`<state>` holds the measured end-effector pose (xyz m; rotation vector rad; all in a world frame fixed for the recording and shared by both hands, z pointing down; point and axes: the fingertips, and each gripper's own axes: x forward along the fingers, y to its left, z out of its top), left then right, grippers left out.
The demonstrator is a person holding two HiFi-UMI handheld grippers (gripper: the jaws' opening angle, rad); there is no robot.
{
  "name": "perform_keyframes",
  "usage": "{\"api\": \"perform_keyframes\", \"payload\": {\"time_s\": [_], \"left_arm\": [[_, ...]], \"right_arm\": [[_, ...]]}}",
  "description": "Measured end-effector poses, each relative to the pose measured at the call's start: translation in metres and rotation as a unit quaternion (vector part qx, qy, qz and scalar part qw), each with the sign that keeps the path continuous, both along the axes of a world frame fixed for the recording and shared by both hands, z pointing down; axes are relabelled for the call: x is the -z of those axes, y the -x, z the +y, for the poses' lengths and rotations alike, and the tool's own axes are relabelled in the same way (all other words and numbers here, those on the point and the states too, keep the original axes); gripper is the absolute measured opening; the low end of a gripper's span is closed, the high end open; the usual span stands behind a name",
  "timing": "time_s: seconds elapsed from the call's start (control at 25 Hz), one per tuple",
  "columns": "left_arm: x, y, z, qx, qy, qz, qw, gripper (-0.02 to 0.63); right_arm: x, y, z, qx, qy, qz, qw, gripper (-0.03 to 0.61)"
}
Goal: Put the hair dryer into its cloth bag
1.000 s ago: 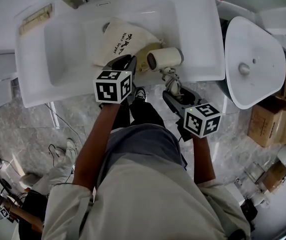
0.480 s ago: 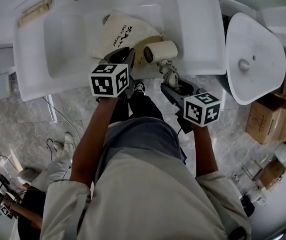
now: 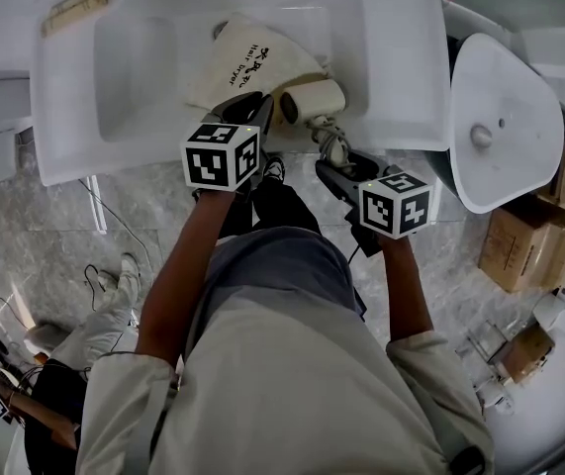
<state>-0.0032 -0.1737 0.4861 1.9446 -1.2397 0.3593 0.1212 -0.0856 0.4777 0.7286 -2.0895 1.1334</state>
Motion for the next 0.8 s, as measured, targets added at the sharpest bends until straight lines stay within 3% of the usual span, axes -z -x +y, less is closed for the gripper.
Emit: {"api": "perform_keyframes", "payload": {"time_s": [0.8], "left_arm": [[0.006, 0.013, 0.000, 0.007, -0.007, 0.015, 0.9998, 0.060]], "right_arm": [[-0.012, 0.035, -0.015, 0.087, 0.031, 0.019, 0.996, 0.230]]}}
